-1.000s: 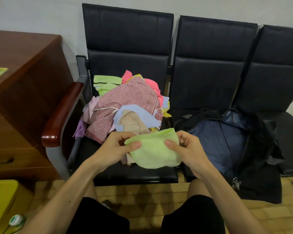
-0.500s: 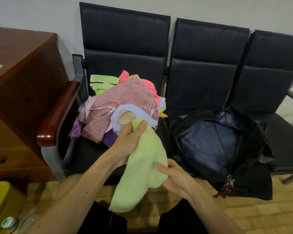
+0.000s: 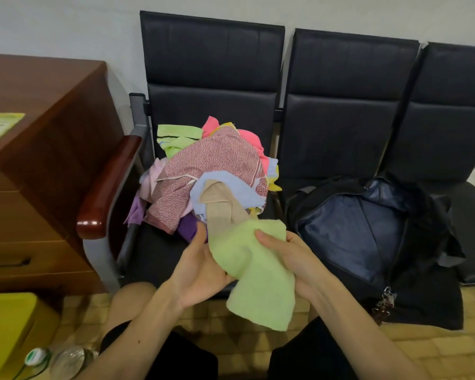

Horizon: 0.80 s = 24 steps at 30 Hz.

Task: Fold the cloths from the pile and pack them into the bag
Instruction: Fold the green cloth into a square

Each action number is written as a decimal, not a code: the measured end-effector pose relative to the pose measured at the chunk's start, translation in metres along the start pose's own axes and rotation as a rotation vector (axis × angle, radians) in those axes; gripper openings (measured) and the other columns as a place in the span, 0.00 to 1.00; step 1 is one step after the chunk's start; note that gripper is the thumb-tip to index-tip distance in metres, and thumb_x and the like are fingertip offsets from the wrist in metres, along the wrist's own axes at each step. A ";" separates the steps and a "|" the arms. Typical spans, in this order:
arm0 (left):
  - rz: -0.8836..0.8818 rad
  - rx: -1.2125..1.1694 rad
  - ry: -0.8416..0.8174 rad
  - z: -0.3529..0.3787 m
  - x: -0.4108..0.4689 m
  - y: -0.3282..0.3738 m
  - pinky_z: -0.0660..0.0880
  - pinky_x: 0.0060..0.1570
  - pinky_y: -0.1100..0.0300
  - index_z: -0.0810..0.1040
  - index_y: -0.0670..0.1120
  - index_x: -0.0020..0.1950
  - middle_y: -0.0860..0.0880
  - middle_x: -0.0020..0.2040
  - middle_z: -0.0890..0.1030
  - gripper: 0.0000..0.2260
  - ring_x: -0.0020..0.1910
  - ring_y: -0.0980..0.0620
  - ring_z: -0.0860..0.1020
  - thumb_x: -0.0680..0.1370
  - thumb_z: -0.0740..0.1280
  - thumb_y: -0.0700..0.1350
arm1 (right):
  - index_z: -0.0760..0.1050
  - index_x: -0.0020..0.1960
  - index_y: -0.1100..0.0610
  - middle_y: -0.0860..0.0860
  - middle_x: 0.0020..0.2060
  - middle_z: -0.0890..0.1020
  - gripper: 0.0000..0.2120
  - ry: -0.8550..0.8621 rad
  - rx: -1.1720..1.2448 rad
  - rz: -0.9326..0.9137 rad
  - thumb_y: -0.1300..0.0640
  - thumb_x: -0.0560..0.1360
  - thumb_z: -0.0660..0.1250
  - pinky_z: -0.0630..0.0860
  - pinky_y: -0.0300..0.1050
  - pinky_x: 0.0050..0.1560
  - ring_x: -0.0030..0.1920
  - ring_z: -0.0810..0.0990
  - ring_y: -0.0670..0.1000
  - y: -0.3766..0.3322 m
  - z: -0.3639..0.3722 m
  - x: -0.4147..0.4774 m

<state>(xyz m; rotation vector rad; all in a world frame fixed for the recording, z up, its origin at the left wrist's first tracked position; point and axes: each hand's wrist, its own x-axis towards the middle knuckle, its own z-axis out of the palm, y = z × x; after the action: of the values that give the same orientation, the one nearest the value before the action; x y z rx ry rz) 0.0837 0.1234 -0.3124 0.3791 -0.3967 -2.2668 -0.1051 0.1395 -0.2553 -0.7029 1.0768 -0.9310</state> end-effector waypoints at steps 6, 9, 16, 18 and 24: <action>0.060 0.614 0.366 0.005 0.004 -0.005 0.82 0.49 0.56 0.79 0.37 0.62 0.40 0.57 0.84 0.20 0.55 0.45 0.83 0.73 0.70 0.42 | 0.80 0.59 0.65 0.61 0.50 0.85 0.13 0.036 -0.114 0.182 0.59 0.77 0.69 0.82 0.46 0.40 0.45 0.86 0.56 0.003 -0.027 0.002; -0.019 0.732 0.416 0.002 0.005 -0.005 0.82 0.50 0.55 0.81 0.40 0.61 0.42 0.56 0.85 0.14 0.56 0.46 0.83 0.76 0.70 0.43 | 0.81 0.59 0.64 0.60 0.51 0.85 0.13 0.050 -0.171 0.230 0.58 0.77 0.69 0.82 0.46 0.40 0.45 0.86 0.55 0.010 -0.040 0.004; -0.097 0.838 0.442 -0.003 0.021 0.000 0.80 0.56 0.51 0.79 0.43 0.64 0.45 0.57 0.85 0.13 0.57 0.47 0.83 0.80 0.68 0.40 | 0.79 0.62 0.64 0.58 0.54 0.85 0.14 0.046 -0.286 0.222 0.61 0.77 0.69 0.80 0.51 0.57 0.56 0.83 0.57 0.018 -0.062 0.019; -0.099 0.891 0.359 0.011 0.029 0.016 0.80 0.56 0.51 0.78 0.44 0.65 0.45 0.59 0.84 0.14 0.58 0.47 0.82 0.79 0.67 0.37 | 0.78 0.64 0.63 0.58 0.56 0.84 0.15 0.001 -0.359 0.164 0.63 0.78 0.68 0.78 0.54 0.61 0.58 0.82 0.58 -0.001 -0.064 0.023; 0.462 1.195 0.048 0.127 0.027 0.087 0.81 0.53 0.55 0.83 0.50 0.60 0.48 0.55 0.85 0.18 0.57 0.48 0.83 0.75 0.68 0.33 | 0.85 0.51 0.53 0.51 0.48 0.87 0.13 -0.100 -0.396 -0.492 0.59 0.67 0.73 0.80 0.51 0.54 0.50 0.84 0.52 -0.130 -0.036 -0.021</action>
<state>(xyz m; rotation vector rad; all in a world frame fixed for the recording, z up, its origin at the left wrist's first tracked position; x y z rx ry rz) 0.0732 0.0678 -0.1666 0.8133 -1.6149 -1.3494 -0.1793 0.0982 -0.1483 -1.3719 1.0271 -1.0921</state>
